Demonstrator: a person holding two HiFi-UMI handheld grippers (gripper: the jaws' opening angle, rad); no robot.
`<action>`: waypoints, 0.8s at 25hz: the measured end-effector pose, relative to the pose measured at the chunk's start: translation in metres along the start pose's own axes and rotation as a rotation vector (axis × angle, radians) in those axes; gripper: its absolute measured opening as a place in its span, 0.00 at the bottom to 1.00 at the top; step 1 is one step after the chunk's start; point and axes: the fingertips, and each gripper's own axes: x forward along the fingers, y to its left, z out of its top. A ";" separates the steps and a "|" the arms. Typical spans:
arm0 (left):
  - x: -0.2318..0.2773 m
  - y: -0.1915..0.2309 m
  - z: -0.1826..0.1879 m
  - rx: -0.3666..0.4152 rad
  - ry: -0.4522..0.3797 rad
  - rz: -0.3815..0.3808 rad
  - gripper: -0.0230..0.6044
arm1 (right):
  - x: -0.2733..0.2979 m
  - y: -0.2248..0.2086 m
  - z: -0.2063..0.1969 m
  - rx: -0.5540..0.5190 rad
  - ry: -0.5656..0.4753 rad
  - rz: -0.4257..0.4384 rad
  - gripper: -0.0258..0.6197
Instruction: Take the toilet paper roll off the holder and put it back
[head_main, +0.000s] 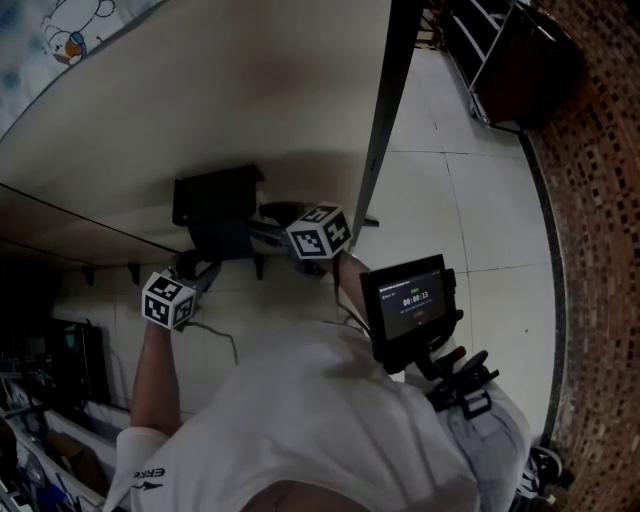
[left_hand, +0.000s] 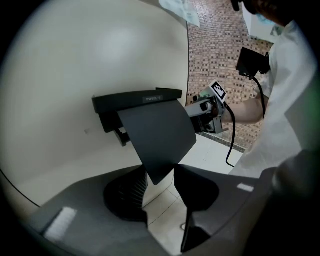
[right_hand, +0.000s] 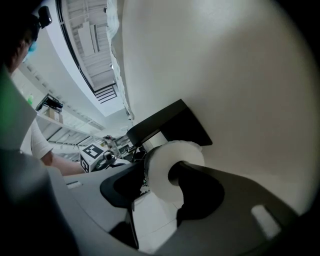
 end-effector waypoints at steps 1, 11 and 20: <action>0.000 0.000 0.000 0.000 -0.001 -0.001 0.30 | -0.002 0.000 0.001 -0.006 0.001 -0.001 0.41; 0.000 0.002 0.000 0.002 -0.003 0.001 0.30 | -0.017 -0.011 -0.009 -0.277 0.153 -0.040 0.53; 0.002 0.003 -0.001 0.004 -0.004 0.005 0.30 | -0.010 -0.027 -0.028 -0.970 0.501 -0.216 0.46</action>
